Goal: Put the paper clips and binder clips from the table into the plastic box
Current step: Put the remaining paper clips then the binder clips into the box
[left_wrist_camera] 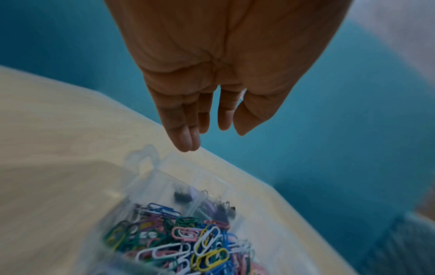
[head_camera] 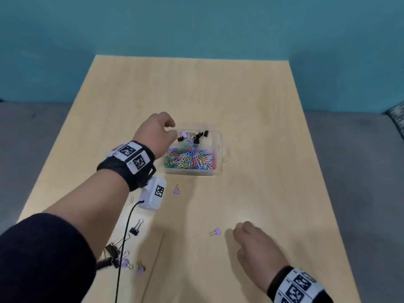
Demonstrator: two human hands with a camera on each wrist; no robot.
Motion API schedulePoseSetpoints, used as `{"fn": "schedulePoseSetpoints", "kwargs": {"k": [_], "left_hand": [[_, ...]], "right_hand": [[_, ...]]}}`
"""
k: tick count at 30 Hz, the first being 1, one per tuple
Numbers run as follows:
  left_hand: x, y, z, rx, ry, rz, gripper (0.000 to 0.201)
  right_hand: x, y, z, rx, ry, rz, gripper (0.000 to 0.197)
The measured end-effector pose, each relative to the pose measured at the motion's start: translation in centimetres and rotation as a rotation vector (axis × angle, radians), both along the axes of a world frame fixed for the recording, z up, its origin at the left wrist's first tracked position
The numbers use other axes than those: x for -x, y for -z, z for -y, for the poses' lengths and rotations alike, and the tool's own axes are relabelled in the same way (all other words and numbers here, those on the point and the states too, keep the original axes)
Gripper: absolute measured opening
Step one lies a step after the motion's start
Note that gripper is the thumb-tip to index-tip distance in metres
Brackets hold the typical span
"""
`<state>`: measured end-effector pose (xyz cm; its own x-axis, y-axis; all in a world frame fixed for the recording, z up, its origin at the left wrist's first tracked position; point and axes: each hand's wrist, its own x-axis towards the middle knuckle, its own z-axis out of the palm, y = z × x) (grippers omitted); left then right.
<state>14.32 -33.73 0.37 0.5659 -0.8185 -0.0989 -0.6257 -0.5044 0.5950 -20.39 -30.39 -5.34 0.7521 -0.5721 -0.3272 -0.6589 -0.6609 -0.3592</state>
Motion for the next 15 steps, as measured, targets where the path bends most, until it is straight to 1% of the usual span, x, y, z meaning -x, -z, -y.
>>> {"fn": "schedulePoseSetpoints", "kwargs": {"k": [1, 2, 3, 5, 6, 7, 8, 9, 10, 11, 12, 13, 14, 15], "left_hand": [[-0.5, 0.0, -1.6, 0.039, -0.063, -0.081, 0.010], [-1.0, 0.0, -3.3, 0.061, -0.125, -0.140, 0.006], [-1.2, 0.0, -5.2, 0.051, -0.170, -0.149, 0.004], [-1.2, 0.0, -8.9, -0.055, -0.189, -0.044, 0.003], [-0.9, 0.1, -10.7, -0.119, -0.168, 0.021, 0.005], [-0.3, 0.1, -12.3, -0.184, -0.132, 0.074, 0.008], [0.5, 0.4, -13.8, -0.252, -0.084, 0.109, 0.011], [1.6, 0.7, -15.1, -0.329, -0.029, 0.136, 0.012], [2.6, 1.2, -16.0, -0.408, 0.029, 0.170, 0.014], [3.7, 1.7, -16.7, -0.483, 0.084, 0.213, 0.018], [4.6, 2.2, -17.2, -0.551, 0.127, 0.255, 0.022], [5.5, 2.6, -17.5, -0.608, 0.154, 0.287, 0.025], [6.1, 2.9, -17.8, -0.648, 0.167, 0.314, 0.028], [6.5, 3.1, -18.0, -0.673, 0.174, 0.331, 0.029]], "right_hand": [[-0.1, -0.2, 0.5, -0.086, 0.079, -0.001, 0.031], [-0.2, -0.2, 0.9, -0.226, 0.210, 0.035, 0.032], [-0.5, -0.4, 1.3, -0.398, 0.392, 0.118, 0.034], [-1.0, -0.5, 2.0, -0.803, 0.782, 0.357, 0.037], [-1.3, -0.7, 2.3, -1.015, 0.924, 0.473, 0.038], [-1.7, -1.0, 2.5, -1.189, 1.036, 0.561, 0.038], [-2.1, -1.6, 2.6, -1.300, 1.110, 0.605, 0.036], [-2.5, -2.1, 2.5, -1.360, 1.132, 0.613, 0.032], [-2.9, -2.5, 2.4, -1.363, 1.119, 0.597, 0.028], [-3.5, -2.7, 2.2, -1.326, 1.091, 0.564, 0.024], [-4.0, -2.7, 1.8, -1.247, 1.037, 0.508, 0.020], [-4.4, -2.7, 1.4, -1.132, 0.941, 0.434, 0.015], [-4.7, -2.6, 1.0, -0.975, 0.805, 0.342, 0.010], [-4.8, -2.6, 0.6, -0.786, 0.639, 0.237, 0.012]]}}
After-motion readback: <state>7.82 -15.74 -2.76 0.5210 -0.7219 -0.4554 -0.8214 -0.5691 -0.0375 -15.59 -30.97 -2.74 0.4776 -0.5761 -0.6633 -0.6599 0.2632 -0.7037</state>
